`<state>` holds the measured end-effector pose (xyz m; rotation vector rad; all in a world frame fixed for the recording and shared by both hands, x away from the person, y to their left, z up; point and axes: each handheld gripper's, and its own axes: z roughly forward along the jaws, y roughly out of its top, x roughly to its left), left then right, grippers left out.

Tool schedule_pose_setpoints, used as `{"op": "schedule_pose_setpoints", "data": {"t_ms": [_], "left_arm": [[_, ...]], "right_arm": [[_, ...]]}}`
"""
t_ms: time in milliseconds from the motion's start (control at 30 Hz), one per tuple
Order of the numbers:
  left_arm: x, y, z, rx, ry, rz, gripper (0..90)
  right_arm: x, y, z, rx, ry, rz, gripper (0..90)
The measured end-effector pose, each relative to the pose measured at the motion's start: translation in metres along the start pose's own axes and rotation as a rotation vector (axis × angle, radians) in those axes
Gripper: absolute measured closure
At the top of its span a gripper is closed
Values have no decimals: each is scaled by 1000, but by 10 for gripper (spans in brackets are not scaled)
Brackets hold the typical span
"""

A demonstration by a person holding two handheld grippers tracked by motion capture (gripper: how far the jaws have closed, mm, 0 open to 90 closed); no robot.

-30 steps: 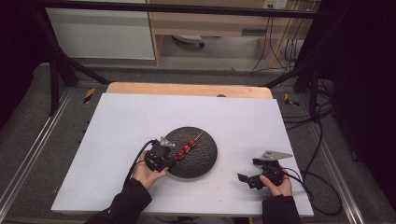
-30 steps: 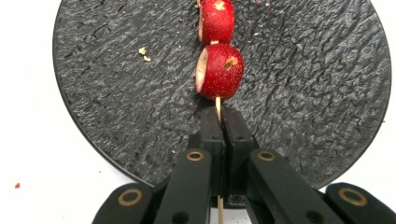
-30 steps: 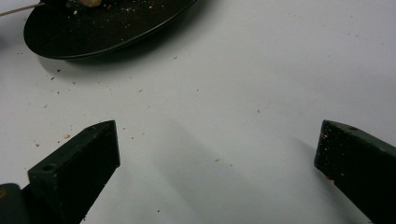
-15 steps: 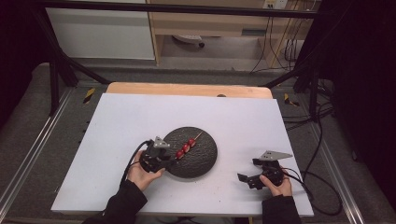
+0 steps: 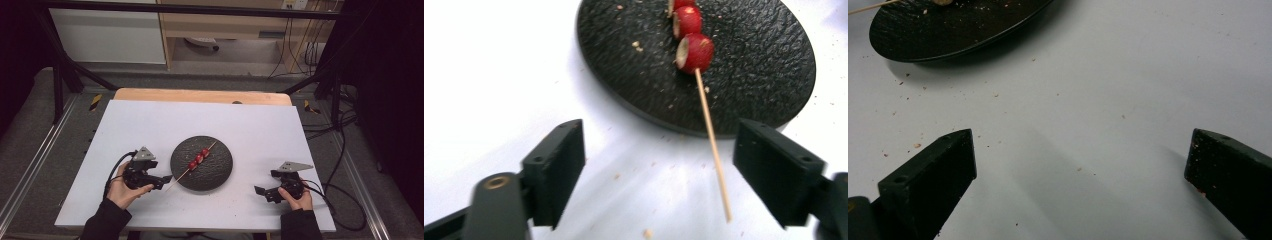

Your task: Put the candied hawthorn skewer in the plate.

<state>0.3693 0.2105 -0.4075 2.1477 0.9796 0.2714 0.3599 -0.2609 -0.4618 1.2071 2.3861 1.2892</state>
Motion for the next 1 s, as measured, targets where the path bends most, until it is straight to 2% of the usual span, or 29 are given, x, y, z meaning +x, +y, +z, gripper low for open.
{"op": "schedule_pose_setpoints", "data": {"t_ms": [100, 300, 333, 467, 700, 933, 1000], "left_arm": [[8, -10, -6, -8, 8, -18, 128], [20, -31, -13, -41, 52, -65, 115], [22, -35, -15, -48, 61, -63, 111], [25, -47, -19, -69, 50, -67, 108], [30, -67, -21, -97, 56, -40, 107], [31, -70, -18, -86, 46, -28, 107], [31, -70, -18, -82, 45, -38, 107]], "right_arm": [[0, 0, 0, 1, 1, 2, 7], [0, 0, 0, 4, -1, 3, 6], [0, 0, 0, 4, -1, 0, 6], [0, 0, 0, 9, 1, 1, 6], [0, 0, 0, 17, 2, 1, 6], [1, -1, 0, 26, 3, 5, 6], [1, -1, 0, 26, 1, 4, 6]]}}
